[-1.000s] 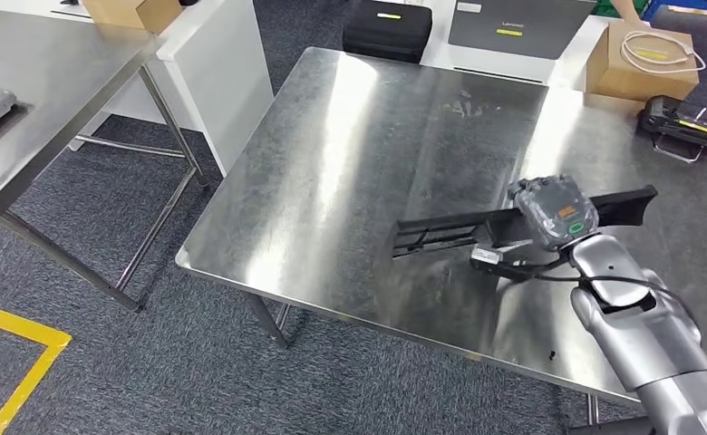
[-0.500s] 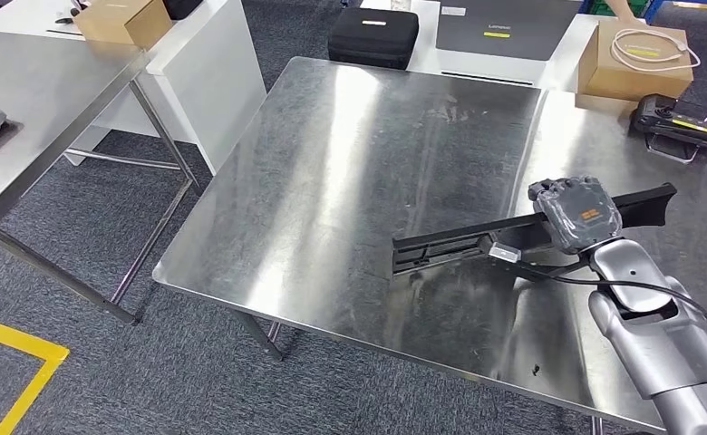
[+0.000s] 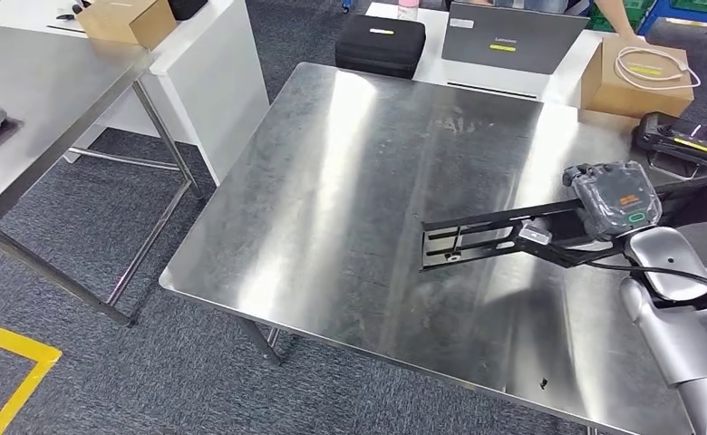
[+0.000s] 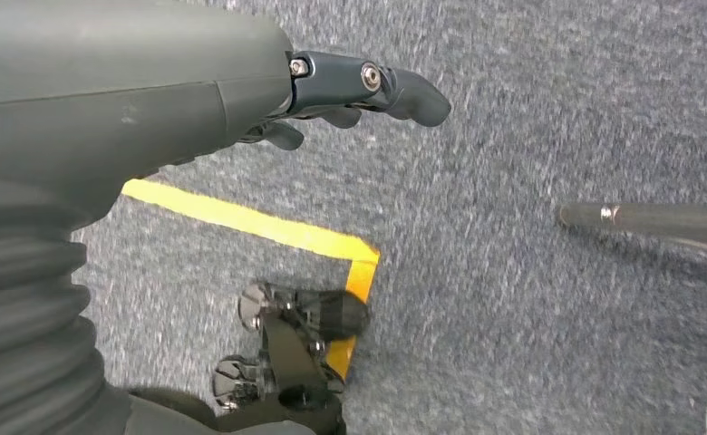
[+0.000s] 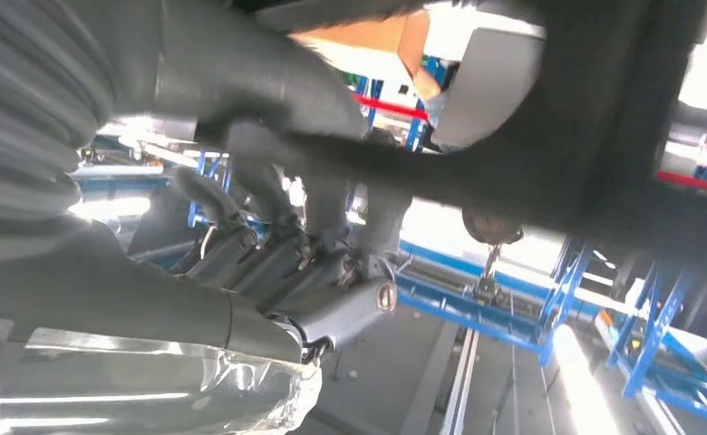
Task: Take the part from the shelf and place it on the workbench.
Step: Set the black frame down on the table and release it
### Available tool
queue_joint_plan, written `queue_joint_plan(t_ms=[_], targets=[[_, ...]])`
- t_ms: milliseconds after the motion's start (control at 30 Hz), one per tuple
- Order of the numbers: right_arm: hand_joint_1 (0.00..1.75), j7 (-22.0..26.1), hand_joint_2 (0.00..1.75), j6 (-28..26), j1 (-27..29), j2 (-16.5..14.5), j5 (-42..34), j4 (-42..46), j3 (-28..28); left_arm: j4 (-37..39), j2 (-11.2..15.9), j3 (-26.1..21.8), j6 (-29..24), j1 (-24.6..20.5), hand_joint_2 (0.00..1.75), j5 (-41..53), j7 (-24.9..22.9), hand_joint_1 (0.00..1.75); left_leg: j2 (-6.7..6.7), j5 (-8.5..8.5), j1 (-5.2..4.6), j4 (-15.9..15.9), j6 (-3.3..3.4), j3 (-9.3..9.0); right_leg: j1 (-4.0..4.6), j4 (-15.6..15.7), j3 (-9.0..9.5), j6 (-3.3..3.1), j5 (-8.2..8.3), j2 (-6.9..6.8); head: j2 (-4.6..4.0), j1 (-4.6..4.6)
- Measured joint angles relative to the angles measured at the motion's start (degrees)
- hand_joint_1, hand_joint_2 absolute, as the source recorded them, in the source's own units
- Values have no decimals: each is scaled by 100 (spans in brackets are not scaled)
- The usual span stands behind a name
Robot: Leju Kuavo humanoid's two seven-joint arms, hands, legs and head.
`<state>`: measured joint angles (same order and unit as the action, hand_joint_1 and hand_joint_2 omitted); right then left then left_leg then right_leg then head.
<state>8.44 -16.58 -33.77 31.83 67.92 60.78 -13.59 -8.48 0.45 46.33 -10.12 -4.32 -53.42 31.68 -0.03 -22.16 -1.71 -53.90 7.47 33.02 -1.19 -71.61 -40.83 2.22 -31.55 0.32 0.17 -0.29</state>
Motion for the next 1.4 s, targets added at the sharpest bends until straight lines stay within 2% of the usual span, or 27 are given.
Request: queue_joint_plan(t_ms=[33, 67, 133, 167, 200, 233, 300, 367, 433, 467, 533, 567, 600, 633, 667, 700, 767, 800, 833, 900, 933, 967, 1300, 1400], targets=[[0, 5, 175, 20, 1, 13, -11, -20, 1, -1, -10, -3, 16, 2, 44, -18, -20, 0, -5, -14, 9, -12, -27, 0, -32, -30, -47, 66, 42, -3, 0, -1], [0, 12, 175, 42, -5, 30, -21, -38, 3, -1, -20, -4, 30, 3, 0, -27, -58, 0, -11, -33, 25, -37, -63, 0, -68, 128, 5, 151, 157, -8, 0, -1], [0, 25, 175, 86, -46, 67, -39, -75, 6, -1, -40, -3, 56, 5, 0, -33, -180, 0, -22, -104, 60, -146, -166, 18, -149, 822, 322, 339, 480, -39, 0, 3], [0, 29, 175, 105, -78, 75, -51, -104, 4, 1, -43, -3, 64, 7, 0, -33, -255, 0, -25, -155, 64, -226, -229, 45, -164, 1121, 483, 396, 590, -51, 0, 7], [0, 33, 175, 122, -110, 84, -61, -134, 1, 1, -45, -3, 69, 9, 0, -36, -328, 0, -23, -213, 64, -325, -287, 81, -174, 1321, 589, 392, 652, -48, 0, 5], [0, 37, 175, 135, -139, 91, -70, -167, -4, 2, -43, -2, 72, 13, 0, -39, -395, 0, -24, -259, 58, -401, -330, 120, -169, 1398, 639, 345, 666, -40, 0, 1], [0, 44, 175, 135, -173, 109, -89, -234, -12, 2, -54, -1, 63, 23, 0, -46, -508, 0, -21, -307, 59, -492, -362, 167, -139, 1373, 630, 203, 648, -9, 0, -17], [0, 44, 175, 117, -198, 122, -114, -309, -14, 2, -66, 2, 54, 32, 0, -39, -573, 0, -20, -338, 85, -543, -387, 191, -144, 1356, 621, 124, 640, 0, 0, -27], [0, 31, 175, 93, -219, 138, -139, -370, -7, 1, -72, 7, 61, 30, 0, -20, -590, 0, -19, -479, 118, -749, -455, 274, -167, 1356, 630, 61, 642, 2, 0, -37], [0, 22, 175, 70, -224, 145, -155, -390, 1, 0, -73, 8, 72, 26, 0, -12, -589, 0, -18, -607, 138, -960, -496, 365, -164, 1357, 637, 43, 641, 3, 0, -42], [0, 9, 175, 11, -223, 152, -199, -422, 35, 0, -73, 11, 109, 21, 0, -12, -576, 0, -17, -914, 182, -1608, -562, 686, -163, 1356, 639, 29, 636, 2, 0, -49], [0, 5, 175, -9, -219, 151, -218, -440, 58, 0, -72, 12, 133, 20, 0, -14, -568, 0, -17, -1012, 200, -1907, -579, 850, -161, 1356, 639, 27, 634, 3, 0, -50], [0, 4, 175, -18, -214, 152, -231, -457, 81, 0, -70, 13, 155, 20, 0, -19, -563, 0, -17, -1025, 212, -2075, -582, 959, -159, 1356, 640, 26, 632, 6, 0, -49], [0, 3, 175, -19, -210, 153, -235, -469, 99, 0, -68, 14, 172, 19, 0, -23, -559, 0, -17, -930, 218, -2036, -568, 969, -156, 1356, 644, 24, 630, 12, 0, -50], [0, 0, 175, -18, -205, 154, -236, -476, 113, 0, -64, 14, 190, 17, 0, -29, -557, 0, -19, -741, 219, -1775, -537, 865, -152, 1356, 651, 23, 628, 20, 0, -50], [0, -5, 175, -19, -202, 154, -236, -478, 124, 0, -56, 14, 202, 14, 0, -36, -555, 0, -22, -517, 211, -1387, -491, 689, -153, 1360, 658, 22, 627, 29, 0, -49], [0, -28, 175, -31, -199, 147, -236, -483, 153, 0, -34, 15, 223, 4, 0, -47, -550, 0, -22, -258, 177, -726, -417, 377, -139, 1386, 670, 26, 629, 40, 0, -45], [0, -42, 175, -52, -197, 138, -236, -491, 168, 0, -26, 16, 232, -1, 0, -51, -548, 0, -21, -218, 160, -566, -435, 303, -111, 1393, 668, 26, 628, 42, 0, -44], [0, -55, 175, -89, -191, 127, -232, -500, 184, 0, -23, 16, 240, -7, 0, -57, -548, 0, -19, -228, 144, -513, -500, 280, -80, 1399, 663, 26, 628, 41, 0, -40], [0, -79, 87, -187, -171, 104, -208, -515, 216, 0, -29, 16, 265, -11, 0, -79, -552, 0, -25, -203, 107, -483, -589, 271, -40, 1400, 659, 24, 625, 34, 0, -41], [0, -93, 44, -224, -161, 97, -187, -517, 234, 0, -32, 16, 277, -12, 0, -91, -556, 0, -30, -202, 85, -482, -592, 273, -45, 1408, 662, 28, 627, 27, 0, -40], [0, -109, 0, -242, -157, 92, -161, -517, 250, 0, -32, 16, 285, -12, 0, -101, -561, 0, -34, -196, 67, -482, -561, 277, -50, 1422, 670, 36, 632, 20, 0, -40], [0, -164, 0, -120, -168, 132, -114, -595, 363, 0, -37, 19, 295, -11, 0, -147, -613, 0, -59, -162, 56, -473, -455, 300, -56, 1587, 746, 141, 707, 4, 0, -35], [0, -117, 131, -87, -223, 137, -112, -687, 365, 0, -37, 19, 293, -12, 0, -158, -621, 0, -59, -156, 55, -473, -436, 303, -61, 1613, 756, 165, 724, 4, 0, -36]])
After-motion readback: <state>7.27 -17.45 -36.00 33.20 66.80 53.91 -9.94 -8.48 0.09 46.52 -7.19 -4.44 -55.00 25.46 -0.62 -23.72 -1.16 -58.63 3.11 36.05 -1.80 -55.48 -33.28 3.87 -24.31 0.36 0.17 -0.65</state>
